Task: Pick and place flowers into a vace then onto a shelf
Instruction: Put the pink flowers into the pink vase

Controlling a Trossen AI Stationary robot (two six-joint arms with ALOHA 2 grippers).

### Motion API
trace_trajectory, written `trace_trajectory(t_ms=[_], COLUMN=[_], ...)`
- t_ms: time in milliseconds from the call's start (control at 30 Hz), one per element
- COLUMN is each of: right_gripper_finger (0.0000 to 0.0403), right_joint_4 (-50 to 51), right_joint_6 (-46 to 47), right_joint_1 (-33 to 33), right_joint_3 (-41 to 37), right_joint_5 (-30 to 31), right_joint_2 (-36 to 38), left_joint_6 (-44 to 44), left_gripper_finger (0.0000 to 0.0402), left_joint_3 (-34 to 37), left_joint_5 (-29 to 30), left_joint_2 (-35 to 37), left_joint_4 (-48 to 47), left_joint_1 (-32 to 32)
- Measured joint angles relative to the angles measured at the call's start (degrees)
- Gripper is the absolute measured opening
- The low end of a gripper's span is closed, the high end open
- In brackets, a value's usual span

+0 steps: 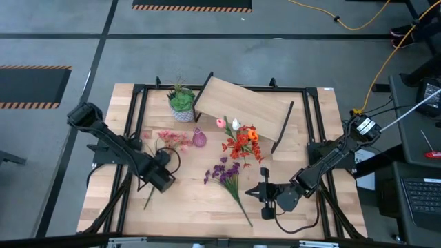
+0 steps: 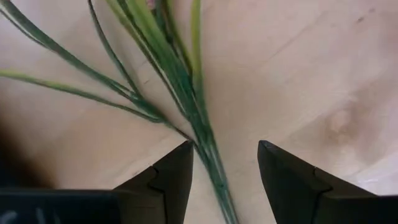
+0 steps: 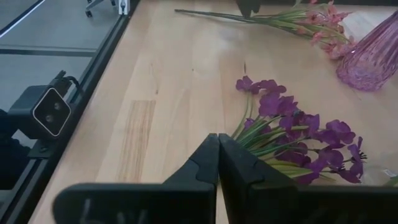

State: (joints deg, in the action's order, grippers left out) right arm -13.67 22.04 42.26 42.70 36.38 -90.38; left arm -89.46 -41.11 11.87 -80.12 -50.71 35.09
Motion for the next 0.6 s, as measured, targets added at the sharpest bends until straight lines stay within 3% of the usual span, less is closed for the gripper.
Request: trace_trajectory(t_ms=[600], right_gripper_finger=[0.0014], right_joint_4=[-0.2], right_joint_6=[-0.2], right_joint_1=[0.0], right_joint_3=[0.0], right_joint_5=[0.0], right_joint_2=[0.0], left_joint_6=[-2.8], left_gripper_finger=[0.0172], left_joint_3=[7.8], left_joint_5=[-0.3], left_joint_2=[0.7], left_joint_4=[6.7], left_joint_1=[0.1])
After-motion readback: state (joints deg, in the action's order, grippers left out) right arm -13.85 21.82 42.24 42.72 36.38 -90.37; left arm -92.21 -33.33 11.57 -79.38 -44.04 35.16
